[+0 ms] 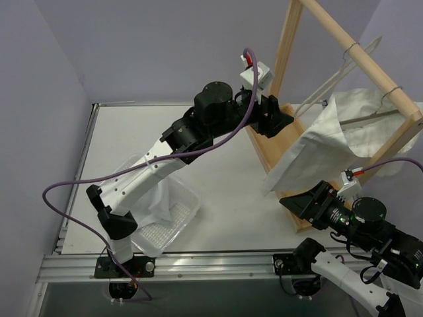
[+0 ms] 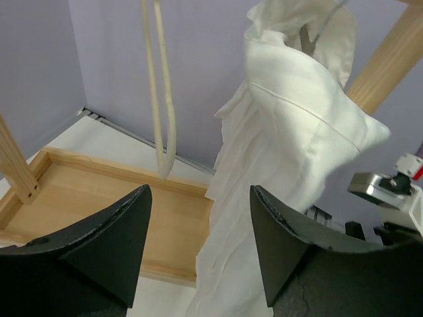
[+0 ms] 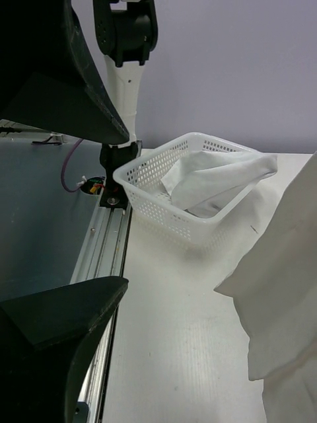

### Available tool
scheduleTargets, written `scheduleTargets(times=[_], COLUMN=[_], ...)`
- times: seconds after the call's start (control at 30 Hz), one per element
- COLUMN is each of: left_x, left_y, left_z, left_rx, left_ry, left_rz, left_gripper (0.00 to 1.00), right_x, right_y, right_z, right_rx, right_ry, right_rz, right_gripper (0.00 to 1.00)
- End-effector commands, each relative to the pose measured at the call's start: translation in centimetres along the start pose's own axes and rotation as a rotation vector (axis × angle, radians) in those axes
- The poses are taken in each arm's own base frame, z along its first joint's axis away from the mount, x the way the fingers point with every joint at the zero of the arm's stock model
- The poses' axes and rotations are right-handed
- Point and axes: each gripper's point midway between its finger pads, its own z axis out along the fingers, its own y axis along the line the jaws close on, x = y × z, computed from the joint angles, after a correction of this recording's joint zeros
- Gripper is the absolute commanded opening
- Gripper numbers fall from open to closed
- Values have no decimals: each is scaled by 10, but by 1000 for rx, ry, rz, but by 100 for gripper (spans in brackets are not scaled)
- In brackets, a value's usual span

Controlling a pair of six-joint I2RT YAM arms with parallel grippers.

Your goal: Remove the skirt from the hanger

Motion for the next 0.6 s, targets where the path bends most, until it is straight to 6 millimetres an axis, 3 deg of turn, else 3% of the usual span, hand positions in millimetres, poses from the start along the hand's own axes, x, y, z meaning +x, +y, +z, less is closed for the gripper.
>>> scheduleTargets(times=[0.0, 0.07, 0.27, 0.37, 0.57], left_x=[-41, -46, -16, 4, 10], left_y=[-22, -43, -98, -105, -114], left_z=[-34, -45, -53, -43, -18], left_rx=[-16, 45, 369, 391, 382], left_ry=[-129, -156, -153, -69, -45], left_rz=[143, 194, 285, 317, 332], left_gripper=[70, 69, 72, 72, 73], right_x=[-7, -11, -12, -13, -17], right_y=[0, -3, -6, -5, 2], right_z=[1, 1, -10, -16, -22], right_rx=[11, 35, 28, 17, -4], right_ry=[-32, -50, -68, -78, -89], right_rz=[1, -5, 10, 20, 27], right_gripper=[77, 77, 77, 77, 77])
